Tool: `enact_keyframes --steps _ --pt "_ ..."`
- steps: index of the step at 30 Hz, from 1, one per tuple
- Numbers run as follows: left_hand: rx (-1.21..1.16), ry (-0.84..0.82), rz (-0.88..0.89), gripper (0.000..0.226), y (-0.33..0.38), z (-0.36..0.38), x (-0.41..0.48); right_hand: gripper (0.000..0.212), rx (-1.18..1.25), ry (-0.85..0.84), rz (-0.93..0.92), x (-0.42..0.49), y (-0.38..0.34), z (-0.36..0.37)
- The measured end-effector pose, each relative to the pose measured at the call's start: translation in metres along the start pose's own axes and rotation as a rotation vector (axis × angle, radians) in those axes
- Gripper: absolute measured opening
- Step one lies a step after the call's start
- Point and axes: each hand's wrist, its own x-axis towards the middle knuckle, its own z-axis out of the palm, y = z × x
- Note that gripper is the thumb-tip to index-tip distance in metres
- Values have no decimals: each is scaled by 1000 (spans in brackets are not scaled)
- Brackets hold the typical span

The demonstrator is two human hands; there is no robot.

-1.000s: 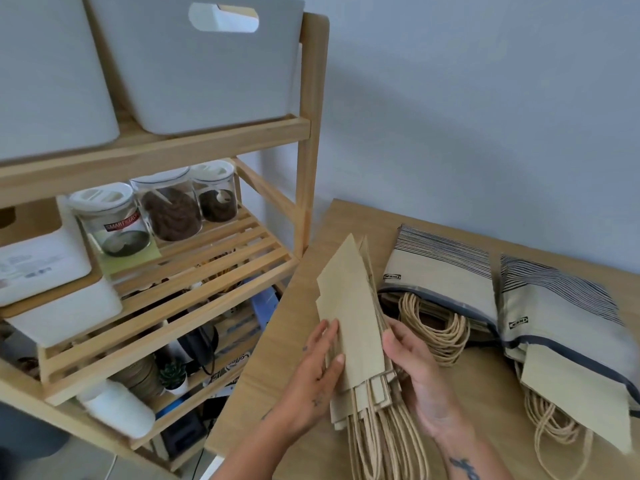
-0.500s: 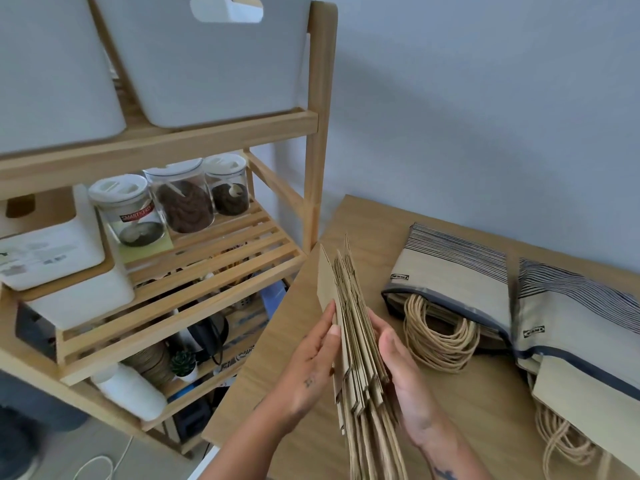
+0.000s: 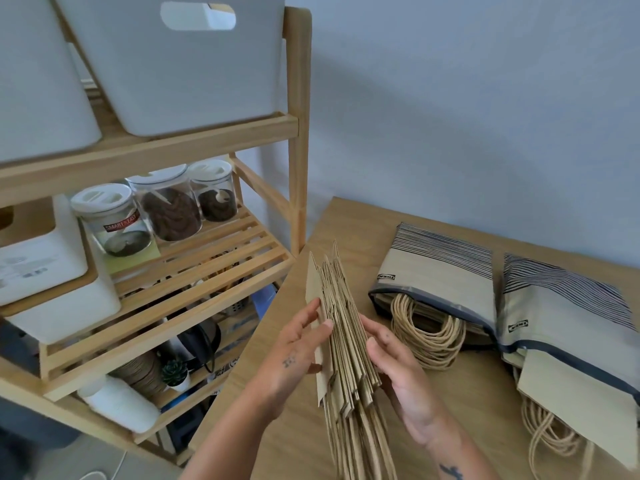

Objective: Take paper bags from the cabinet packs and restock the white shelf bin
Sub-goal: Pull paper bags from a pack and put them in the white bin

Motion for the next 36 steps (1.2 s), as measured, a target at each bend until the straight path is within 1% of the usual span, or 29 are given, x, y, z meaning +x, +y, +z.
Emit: enact_keyframes --steps 2,4,6,8,10,12,14,16,20,22,25,28,32,36 --pt "-18 14 -11 61 5 -5 2 40 -31 -7 -2 0 -2 1" --pt "-20 22 -28 77 10 -7 2 39 -45 -7 4 0 -3 3" --pt "3 15 -46 91 14 -5 2 34 -57 16 -1 0 -3 3" --pt "40 14 -65 98 15 -2 3 26 -73 50 8 0 -4 2" --pt "73 12 -90 104 16 1 3 29 -97 98 7 -2 -5 -1" --pt "84 7 -112 107 15 4 4 30 -155 161 -53 -4 -7 -3" --pt "79 6 -121 102 13 6 4 28 -225 229 -121 -9 -7 -7" --pt "95 18 -133 97 12 8 4 32 -258 282 -149 -15 -4 -11" --pt "143 43 -150 114 9 9 5 37 -150 307 -142 -25 0 -13" --pt "147 53 -144 120 8 11 6 34 -143 262 -142 -27 1 -13" --pt "165 70 -158 127 5 13 10 36 -86 190 -105 -27 1 -11" --pt "131 61 -192 122 5 11 11 35 16 173 -49 -26 2 -15" --pt "107 57 -191 112 5 8 12 17 135 160 -13 -27 6 -20" --pt "106 56 -167 115 2 8 9 6 276 167 -8 -23 7 -28"
